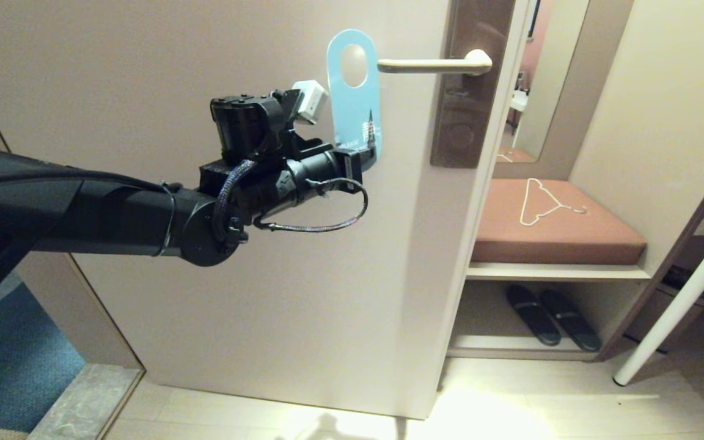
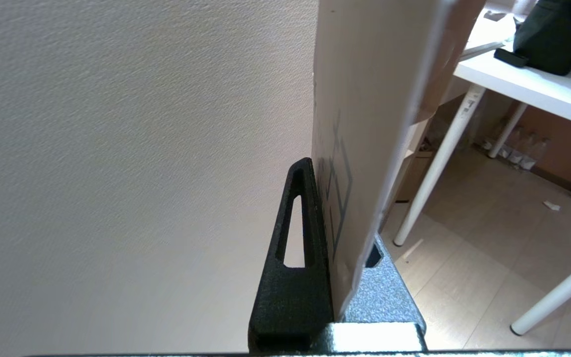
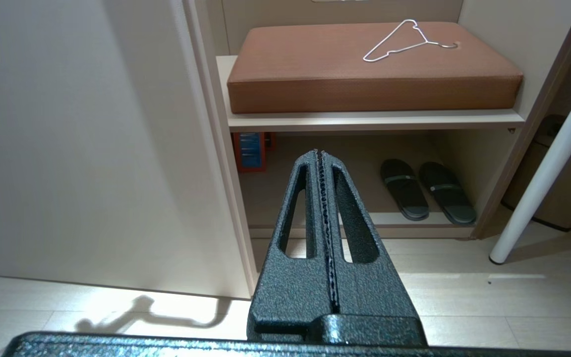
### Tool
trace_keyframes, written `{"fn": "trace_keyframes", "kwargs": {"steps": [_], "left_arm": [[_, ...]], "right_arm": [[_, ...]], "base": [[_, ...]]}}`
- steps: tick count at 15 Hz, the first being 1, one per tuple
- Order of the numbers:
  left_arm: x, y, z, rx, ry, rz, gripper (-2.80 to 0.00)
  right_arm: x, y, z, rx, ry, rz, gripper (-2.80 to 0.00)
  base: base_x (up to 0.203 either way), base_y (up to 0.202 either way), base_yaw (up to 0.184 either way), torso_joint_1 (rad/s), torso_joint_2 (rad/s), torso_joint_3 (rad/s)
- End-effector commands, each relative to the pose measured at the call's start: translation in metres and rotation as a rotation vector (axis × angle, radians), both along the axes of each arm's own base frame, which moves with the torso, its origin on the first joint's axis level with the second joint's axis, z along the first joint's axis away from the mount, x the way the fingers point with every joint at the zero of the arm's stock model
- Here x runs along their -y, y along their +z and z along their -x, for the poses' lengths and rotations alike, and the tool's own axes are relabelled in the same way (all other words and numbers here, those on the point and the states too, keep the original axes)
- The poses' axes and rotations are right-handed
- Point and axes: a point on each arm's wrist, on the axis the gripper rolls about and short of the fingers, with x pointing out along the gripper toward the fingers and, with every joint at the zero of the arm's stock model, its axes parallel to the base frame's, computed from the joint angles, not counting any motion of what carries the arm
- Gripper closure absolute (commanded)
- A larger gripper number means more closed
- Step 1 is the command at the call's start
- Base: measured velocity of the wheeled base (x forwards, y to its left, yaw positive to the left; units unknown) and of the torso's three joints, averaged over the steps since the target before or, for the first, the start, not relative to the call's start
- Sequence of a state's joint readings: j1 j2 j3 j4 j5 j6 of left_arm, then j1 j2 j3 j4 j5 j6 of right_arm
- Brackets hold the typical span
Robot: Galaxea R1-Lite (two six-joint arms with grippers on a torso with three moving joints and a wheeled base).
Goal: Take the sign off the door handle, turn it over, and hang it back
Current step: Hang the sign back with the other side facing out
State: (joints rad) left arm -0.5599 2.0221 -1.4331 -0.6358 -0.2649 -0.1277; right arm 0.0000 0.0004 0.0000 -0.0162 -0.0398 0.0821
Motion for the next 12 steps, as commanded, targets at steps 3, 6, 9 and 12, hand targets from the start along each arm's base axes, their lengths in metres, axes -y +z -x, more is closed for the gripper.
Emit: {"fn": "trace_keyframes", "kwargs": {"steps": [3,6,9,12], "left_arm": [[0.009,0.004,-0.002,0.01,-0.013,0.008,0.0],[0.017,0.005,0.001,0.009,-0.028,0.006,0.0],[0.018,0.006,0.003,0.014,-0.013,0.005,0.0],[0.017,0.01,0.006,0.021,-0.013,0.008,0.0]], "right_arm": [[0.0,0.0,0.0,0.001,0.0,-0.001,0.0],[0.0,0.0,0.0,0.001,0.0,-0.001,0.0],[0.0,0.0,0.0,0.001,0.0,-0.001,0.0],[0.0,0.0,0.0,0.001,0.0,-0.001,0.0]], "base": [[0.0,0.0,0.0,0.0,0.0,0.0],[0.0,0.0,0.0,0.0,0.0,0.0],[0.0,0.0,0.0,0.0,0.0,0.0],[0.0,0.0,0.0,0.0,0.0,0.0]]}}
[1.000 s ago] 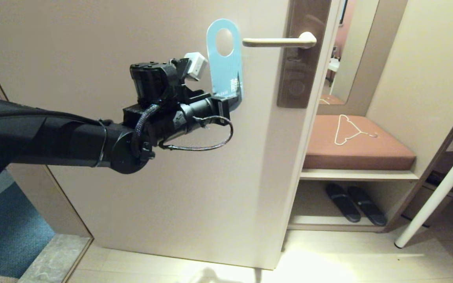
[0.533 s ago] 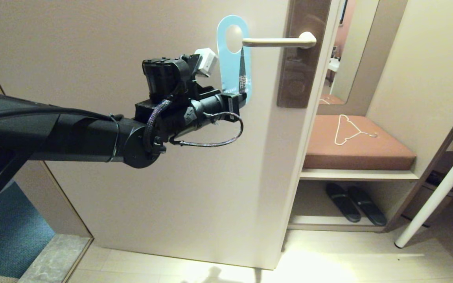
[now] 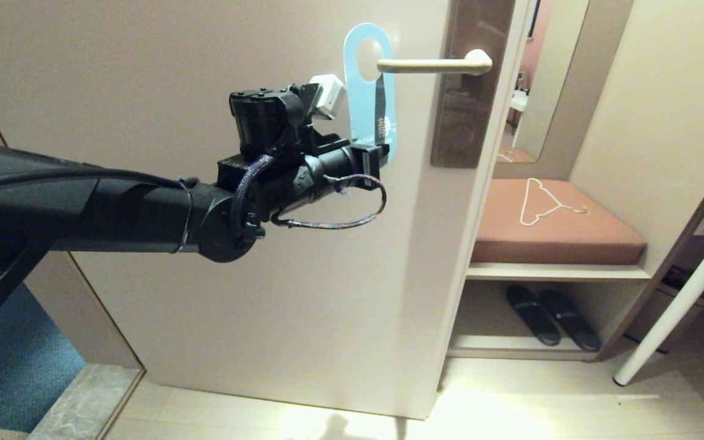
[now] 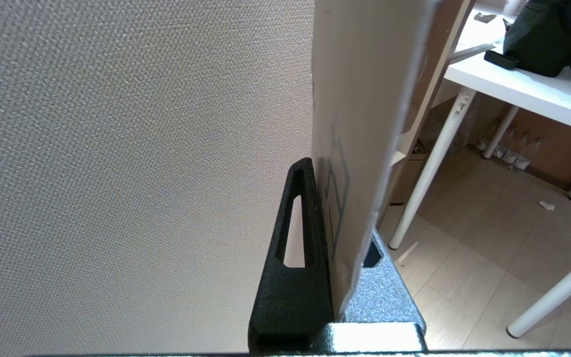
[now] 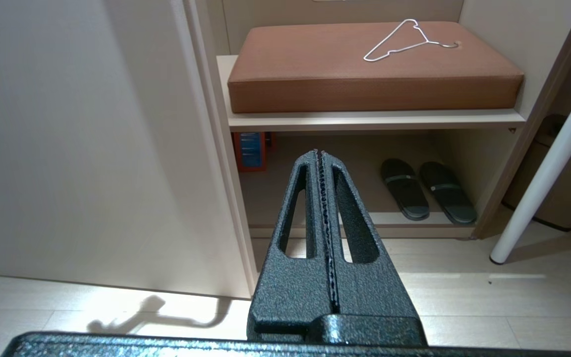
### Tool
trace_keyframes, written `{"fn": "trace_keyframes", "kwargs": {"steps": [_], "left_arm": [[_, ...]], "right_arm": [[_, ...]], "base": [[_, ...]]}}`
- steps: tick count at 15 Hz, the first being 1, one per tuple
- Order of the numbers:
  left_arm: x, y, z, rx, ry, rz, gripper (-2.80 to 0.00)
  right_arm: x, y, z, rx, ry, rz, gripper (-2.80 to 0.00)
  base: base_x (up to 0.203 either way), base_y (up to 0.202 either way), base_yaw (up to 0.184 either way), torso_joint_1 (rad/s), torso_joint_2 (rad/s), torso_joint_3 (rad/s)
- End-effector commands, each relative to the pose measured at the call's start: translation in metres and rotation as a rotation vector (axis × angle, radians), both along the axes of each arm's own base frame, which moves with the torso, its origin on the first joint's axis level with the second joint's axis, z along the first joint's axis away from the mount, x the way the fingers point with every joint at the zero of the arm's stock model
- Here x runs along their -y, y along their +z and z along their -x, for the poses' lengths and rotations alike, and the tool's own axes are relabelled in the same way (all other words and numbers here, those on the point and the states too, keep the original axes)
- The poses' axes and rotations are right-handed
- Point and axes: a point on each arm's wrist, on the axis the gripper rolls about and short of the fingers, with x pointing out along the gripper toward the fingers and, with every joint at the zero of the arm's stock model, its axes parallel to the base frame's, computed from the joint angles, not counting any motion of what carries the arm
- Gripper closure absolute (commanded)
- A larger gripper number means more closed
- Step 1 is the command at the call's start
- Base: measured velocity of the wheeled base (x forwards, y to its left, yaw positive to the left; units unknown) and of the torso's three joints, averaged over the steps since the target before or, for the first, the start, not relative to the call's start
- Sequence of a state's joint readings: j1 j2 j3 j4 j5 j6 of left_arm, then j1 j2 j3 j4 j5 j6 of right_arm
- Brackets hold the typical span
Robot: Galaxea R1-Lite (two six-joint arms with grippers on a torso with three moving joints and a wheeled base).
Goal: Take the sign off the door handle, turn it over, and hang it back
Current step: Hang the sign back with the other side facing out
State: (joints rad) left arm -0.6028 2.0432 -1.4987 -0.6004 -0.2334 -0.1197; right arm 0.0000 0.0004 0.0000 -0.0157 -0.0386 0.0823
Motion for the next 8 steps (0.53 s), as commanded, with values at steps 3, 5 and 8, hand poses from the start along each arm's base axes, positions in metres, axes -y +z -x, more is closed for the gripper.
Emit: {"fn": "trace_keyframes", "kwargs": {"steps": [3,5,8], "left_arm": [[-0.005,0.006,0.007,0.032,0.007,-0.017,0.0],[-0.006,0.005,0.014,0.039,0.005,-0.035,0.0],[-0.004,0.008,0.023,0.043,-0.011,-0.035,0.0]], "right_arm": [[0.0,0.0,0.0,0.002,-0.001,-0.001,0.0],[0.0,0.0,0.0,0.0,-0.001,-0.001,0.0],[0.0,0.0,0.0,0.002,-0.001,-0.001,0.0]], "base": [[0.0,0.0,0.0,0.0,0.0,0.0],[0.0,0.0,0.0,0.0,0.0,0.0],[0.0,0.0,0.0,0.0,0.0,0.0]]}}
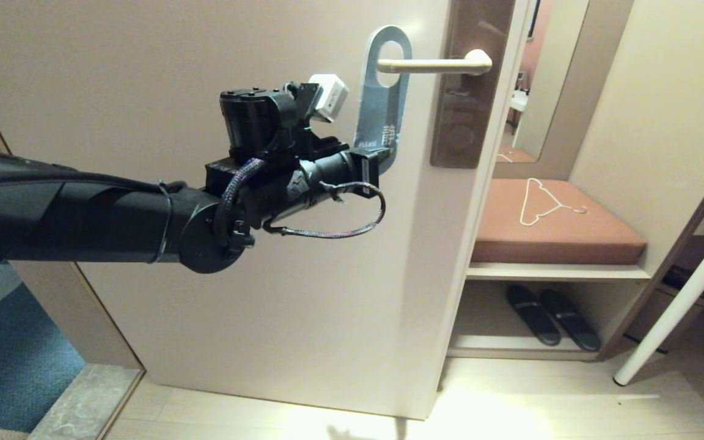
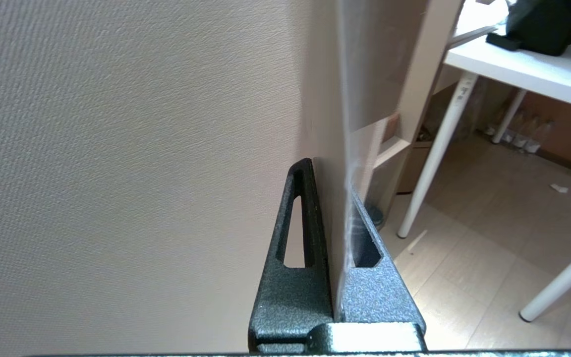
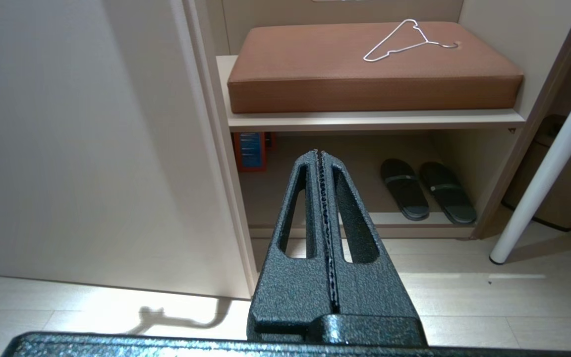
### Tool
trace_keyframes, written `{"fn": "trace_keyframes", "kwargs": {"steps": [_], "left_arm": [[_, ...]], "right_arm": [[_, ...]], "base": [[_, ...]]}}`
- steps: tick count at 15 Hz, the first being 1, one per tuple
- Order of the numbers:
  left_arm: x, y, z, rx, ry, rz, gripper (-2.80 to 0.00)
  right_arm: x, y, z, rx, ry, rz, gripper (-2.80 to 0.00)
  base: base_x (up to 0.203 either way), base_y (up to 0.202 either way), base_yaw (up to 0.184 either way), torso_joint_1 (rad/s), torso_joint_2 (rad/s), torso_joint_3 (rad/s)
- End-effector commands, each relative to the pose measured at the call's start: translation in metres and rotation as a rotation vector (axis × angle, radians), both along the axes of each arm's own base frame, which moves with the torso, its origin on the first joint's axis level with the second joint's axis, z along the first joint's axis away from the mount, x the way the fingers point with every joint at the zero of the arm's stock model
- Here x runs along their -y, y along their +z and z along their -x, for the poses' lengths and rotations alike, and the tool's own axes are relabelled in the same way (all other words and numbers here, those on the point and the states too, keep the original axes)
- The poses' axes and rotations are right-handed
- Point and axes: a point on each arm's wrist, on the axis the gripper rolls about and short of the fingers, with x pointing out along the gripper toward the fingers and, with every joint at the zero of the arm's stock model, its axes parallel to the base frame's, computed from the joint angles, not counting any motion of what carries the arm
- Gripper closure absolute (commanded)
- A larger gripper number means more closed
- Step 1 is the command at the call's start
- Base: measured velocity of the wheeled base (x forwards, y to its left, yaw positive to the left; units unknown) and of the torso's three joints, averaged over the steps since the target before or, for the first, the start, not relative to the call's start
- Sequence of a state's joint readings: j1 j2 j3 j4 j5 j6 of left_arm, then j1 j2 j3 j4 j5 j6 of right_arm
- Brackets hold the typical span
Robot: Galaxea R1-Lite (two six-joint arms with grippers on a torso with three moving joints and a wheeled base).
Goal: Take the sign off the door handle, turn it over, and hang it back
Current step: Hang the sign back with the other side facing out
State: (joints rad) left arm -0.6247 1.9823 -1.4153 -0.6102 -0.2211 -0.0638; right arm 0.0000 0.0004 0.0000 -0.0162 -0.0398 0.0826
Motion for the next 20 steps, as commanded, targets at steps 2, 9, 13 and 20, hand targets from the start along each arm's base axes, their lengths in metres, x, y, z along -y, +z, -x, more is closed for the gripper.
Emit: {"fn": "trace_keyframes", "kwargs": {"steps": [2,9,13,20], "left_arm": [[0.004,0.005,0.007,0.011,-0.017,0.009,0.0],[0.012,-0.002,0.009,-0.006,0.002,-0.002,0.0],[0.011,-0.01,0.01,0.01,0.136,-0.061,0.0],[0.04,-0.021,0.025,0.045,0.274,-0.139,0.0]], "right_arm": [[0.0,0.0,0.0,0.001,0.0,0.0,0.0],[0.0,0.0,0.0,0.001,0.0,0.0,0.0],[0.0,0.0,0.0,0.0,0.0,0.0,0.0],[0.0,0.0,0.0,0.001,0.0,0.0,0.0]], "base": [[0.0,0.0,0.0,0.0,0.0,0.0],[0.0,0.0,0.0,0.0,0.0,0.0],[0.0,0.0,0.0,0.0,0.0,0.0],[0.0,0.0,0.0,0.0,0.0,0.0]]}}
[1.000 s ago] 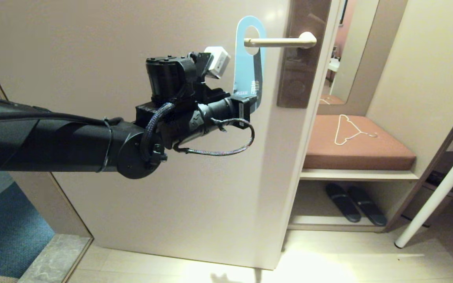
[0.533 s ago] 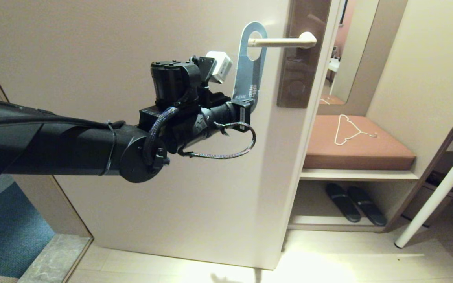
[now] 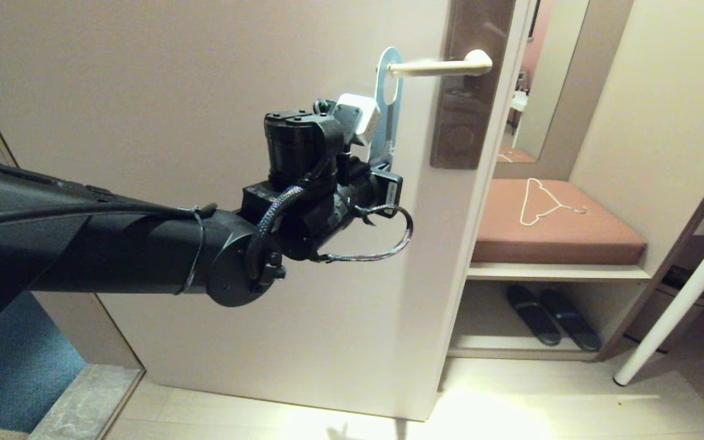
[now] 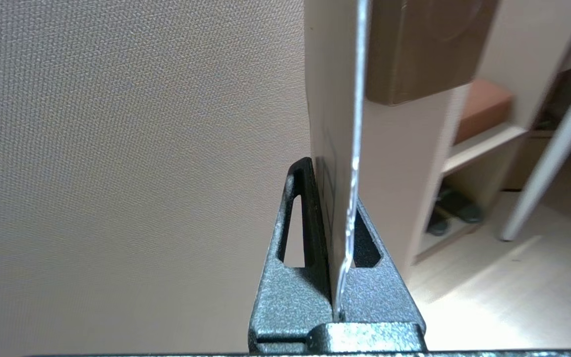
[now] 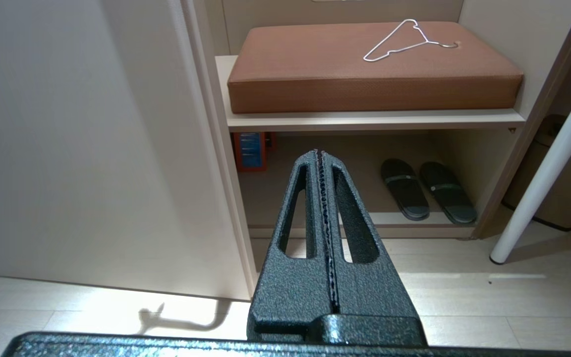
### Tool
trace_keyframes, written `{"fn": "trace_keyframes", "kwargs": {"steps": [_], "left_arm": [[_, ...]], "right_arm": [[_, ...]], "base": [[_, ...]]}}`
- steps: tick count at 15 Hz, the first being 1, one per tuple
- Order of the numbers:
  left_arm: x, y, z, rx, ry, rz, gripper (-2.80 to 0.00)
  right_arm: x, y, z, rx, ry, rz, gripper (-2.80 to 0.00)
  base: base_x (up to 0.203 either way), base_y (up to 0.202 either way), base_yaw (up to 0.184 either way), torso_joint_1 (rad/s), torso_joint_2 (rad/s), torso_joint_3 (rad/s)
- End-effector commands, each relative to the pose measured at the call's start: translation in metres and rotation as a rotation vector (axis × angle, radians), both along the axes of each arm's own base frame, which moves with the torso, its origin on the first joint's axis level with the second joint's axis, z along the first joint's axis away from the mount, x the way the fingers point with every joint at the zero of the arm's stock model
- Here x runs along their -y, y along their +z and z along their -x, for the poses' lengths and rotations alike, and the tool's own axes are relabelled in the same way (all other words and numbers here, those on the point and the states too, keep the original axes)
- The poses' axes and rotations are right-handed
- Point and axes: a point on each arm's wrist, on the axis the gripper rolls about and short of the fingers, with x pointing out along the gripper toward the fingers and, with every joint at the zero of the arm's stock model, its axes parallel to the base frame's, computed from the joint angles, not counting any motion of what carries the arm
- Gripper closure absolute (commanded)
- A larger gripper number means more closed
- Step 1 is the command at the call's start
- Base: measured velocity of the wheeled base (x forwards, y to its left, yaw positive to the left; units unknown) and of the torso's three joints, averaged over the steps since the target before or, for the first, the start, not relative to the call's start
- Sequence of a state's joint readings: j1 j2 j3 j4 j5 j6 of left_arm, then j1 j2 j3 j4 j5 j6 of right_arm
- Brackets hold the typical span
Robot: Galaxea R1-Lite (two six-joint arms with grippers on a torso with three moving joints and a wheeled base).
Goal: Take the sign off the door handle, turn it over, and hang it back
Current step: Hang the sign back with the other side facing out
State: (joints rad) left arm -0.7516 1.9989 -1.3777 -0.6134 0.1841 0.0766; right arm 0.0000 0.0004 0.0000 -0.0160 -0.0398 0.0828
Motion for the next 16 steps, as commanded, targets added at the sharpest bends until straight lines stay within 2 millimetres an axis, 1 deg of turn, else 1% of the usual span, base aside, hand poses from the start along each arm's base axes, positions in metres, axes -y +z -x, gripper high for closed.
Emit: {"fn": "trace_keyframes", "kwargs": {"steps": [1,2,4,10,12,16], "left_arm": [[0.008,-0.006,0.0,-0.005,-0.011,-0.011,0.0],[0.013,-0.006,0.002,-0.003,-0.02,-0.009,0.0],[0.02,-0.007,0.0,0.002,-0.028,-0.006,0.0],[0.039,-0.001,-0.023,0.043,-0.018,0.011,0.0],[0.043,-0.004,-0.028,0.038,-0.019,0.005,0.0],[0.046,-0.007,-0.028,0.035,-0.024,0.002,0.0]], "right_arm": [[0.0,0.0,0.0,0.001,0.0,0.0,0.0],[0.0,0.0,0.0,0.001,0.0,0.0,0.0],[0.0,0.0,0.0,0.001,0.0,0.0,0.0],[0.0,0.0,0.0,0.001,0.0,0.0,0.0],[0.0,0.0,0.0,0.001,0.0,0.0,0.0],[0.0,0.0,0.0,0.001,0.0,0.0,0.0]], "base": [[0.0,0.0,0.0,0.0,0.0,0.0],[0.0,0.0,0.0,0.0,0.0,0.0],[0.0,0.0,0.0,0.0,0.0,0.0],[0.0,0.0,0.0,0.0,0.0,0.0],[0.0,0.0,0.0,0.0,0.0,0.0],[0.0,0.0,0.0,0.0,0.0,0.0]]}}
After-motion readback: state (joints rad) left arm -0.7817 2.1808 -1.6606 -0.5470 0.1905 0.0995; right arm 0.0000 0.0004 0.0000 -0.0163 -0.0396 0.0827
